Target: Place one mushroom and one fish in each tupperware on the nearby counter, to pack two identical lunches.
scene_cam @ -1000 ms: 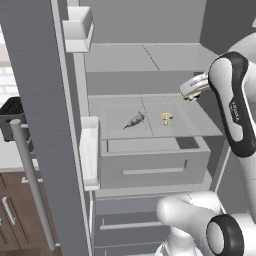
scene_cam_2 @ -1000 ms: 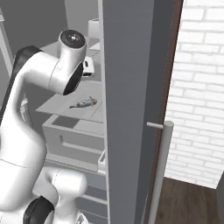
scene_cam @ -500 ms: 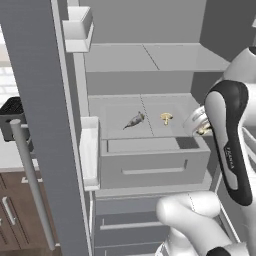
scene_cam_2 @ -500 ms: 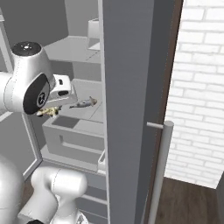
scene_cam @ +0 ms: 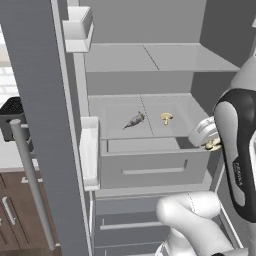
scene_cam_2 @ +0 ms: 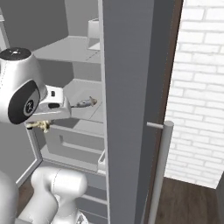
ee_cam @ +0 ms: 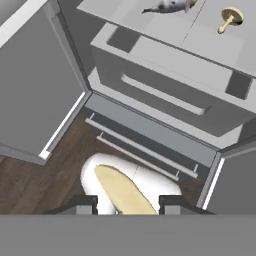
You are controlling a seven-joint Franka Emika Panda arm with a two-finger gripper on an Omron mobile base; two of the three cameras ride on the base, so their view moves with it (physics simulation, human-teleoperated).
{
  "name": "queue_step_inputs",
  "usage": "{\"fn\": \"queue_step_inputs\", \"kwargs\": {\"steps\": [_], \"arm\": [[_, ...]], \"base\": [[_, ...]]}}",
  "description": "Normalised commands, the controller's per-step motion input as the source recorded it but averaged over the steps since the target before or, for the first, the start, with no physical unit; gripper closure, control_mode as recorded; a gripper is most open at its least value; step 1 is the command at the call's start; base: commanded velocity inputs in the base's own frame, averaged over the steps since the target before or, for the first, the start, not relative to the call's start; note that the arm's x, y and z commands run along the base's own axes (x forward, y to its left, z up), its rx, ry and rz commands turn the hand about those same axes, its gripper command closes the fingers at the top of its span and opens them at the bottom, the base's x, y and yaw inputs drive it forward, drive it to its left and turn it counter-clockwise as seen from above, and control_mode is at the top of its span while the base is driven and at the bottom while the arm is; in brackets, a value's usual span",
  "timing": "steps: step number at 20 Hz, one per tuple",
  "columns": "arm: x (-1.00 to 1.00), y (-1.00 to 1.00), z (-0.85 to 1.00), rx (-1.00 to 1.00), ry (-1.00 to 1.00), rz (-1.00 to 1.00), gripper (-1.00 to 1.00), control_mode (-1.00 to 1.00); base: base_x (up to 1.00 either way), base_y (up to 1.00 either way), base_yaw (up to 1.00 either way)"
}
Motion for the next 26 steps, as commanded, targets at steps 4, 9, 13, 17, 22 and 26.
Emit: {"fn": "queue_step_inputs", "kwargs": {"steps": [4,9,13,17,22,26], "arm": [[-0.16,0.00,0.00,0.00,0.00,-0.06,1.00,-1.00],[-0.17,0.00,0.00,0.00,0.00,-0.02,1.00,1.00],[0.00,0.00,0.00,0.00,0.00,0.00,1.00,1.00],[0.00,0.00,0.00,0.00,0.00,0.00,1.00,1.00],[0.00,0.00,0.00,0.00,0.00,0.00,1.00,1.00],[0.00,0.00,0.00,0.00,0.00,0.00,1.00,1.00]], "base": [[0.00,0.00,0.00],[-0.11,0.00,-0.03],[-0.40,-0.04,-0.06],[-0.33,-0.04,0.22],[-0.31,0.00,0.50],[-0.50,0.00,0.78]]}}
